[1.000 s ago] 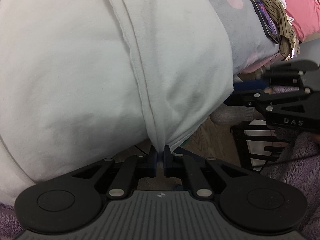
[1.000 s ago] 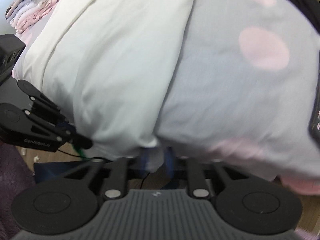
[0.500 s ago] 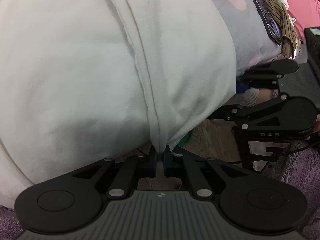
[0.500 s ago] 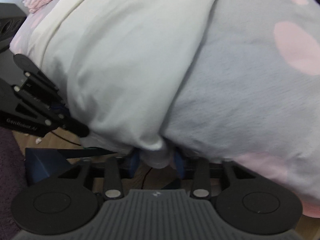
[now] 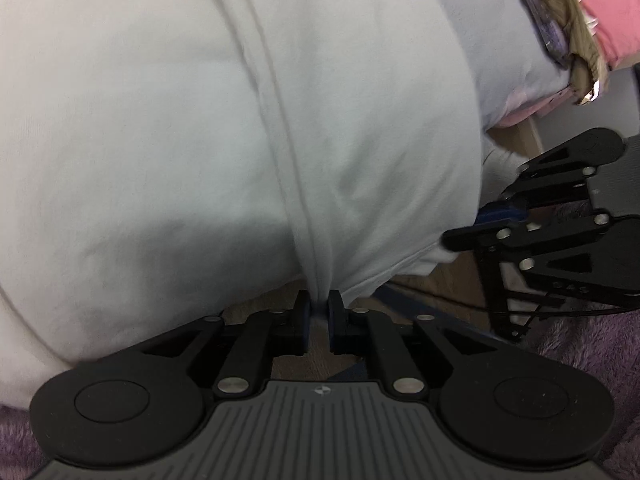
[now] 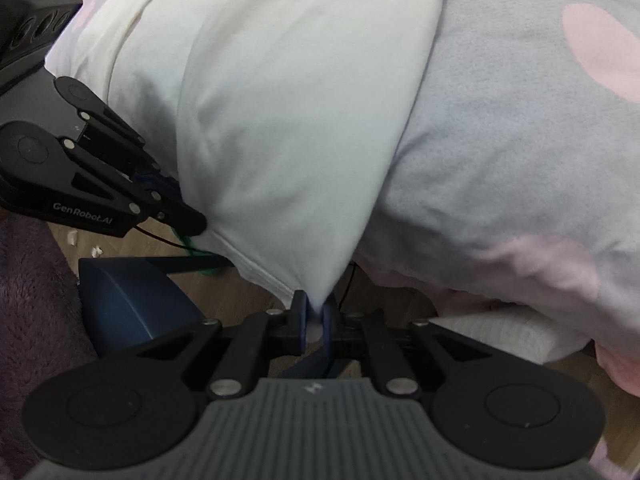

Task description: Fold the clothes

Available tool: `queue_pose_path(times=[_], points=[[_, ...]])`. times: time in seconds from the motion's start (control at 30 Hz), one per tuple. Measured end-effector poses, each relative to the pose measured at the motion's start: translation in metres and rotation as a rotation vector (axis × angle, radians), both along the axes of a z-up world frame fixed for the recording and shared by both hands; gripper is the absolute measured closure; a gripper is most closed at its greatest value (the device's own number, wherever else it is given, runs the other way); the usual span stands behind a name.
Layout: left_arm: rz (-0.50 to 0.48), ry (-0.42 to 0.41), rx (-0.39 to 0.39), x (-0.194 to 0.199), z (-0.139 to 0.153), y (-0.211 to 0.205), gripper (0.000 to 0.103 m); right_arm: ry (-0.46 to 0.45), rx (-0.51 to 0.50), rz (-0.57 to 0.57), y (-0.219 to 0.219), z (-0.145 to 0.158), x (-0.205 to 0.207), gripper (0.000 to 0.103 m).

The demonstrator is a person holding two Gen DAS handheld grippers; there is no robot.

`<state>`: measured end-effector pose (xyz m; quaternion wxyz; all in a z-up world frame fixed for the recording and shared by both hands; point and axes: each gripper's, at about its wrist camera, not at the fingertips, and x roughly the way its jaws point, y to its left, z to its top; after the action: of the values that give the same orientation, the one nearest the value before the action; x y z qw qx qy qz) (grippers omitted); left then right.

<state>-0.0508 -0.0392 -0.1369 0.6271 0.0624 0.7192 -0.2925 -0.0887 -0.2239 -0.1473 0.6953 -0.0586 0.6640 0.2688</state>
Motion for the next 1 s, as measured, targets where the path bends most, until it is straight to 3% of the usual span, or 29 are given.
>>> queue_pose_path(times=[0.03,0.13,0.3,0.37,0.47,0.6,0.8,1.0], points=[[0.001,-0.002,-0.004,-0.001,0.003,-0.001,0.097,0.004,-0.037,0.016,-0.002,0.003,0.0,0.091],[0.003,-0.009,-0.018,-0.002,0.011,-0.002,0.097,-0.023,-0.154,0.056,0.005,0.005,-0.007,0.076],[0.017,-0.041,-0.059,-0.002,0.03,-0.002,0.087,-0.145,-0.193,0.004,0.001,0.041,-0.011,0.073],[0.04,-0.087,-0.104,0.0,0.043,0.002,0.087,-0.205,-0.18,-0.032,0.0,0.058,-0.01,0.072],[0.08,-0.165,-0.153,0.007,0.061,0.02,0.086,-0.324,-0.162,-0.079,0.004,0.081,-0.009,0.059],[0.146,-0.264,-0.174,0.006,0.08,0.025,0.085,-0.432,-0.117,-0.131,0.016,0.097,-0.008,0.058],[0.22,-0.358,-0.151,0.004,0.092,0.038,0.084,-0.499,-0.08,-0.067,0.047,0.096,-0.006,0.058],[0.294,-0.396,-0.09,0.008,0.087,0.055,0.084,-0.509,-0.065,-0.018,0.065,0.091,-0.006,0.058]])
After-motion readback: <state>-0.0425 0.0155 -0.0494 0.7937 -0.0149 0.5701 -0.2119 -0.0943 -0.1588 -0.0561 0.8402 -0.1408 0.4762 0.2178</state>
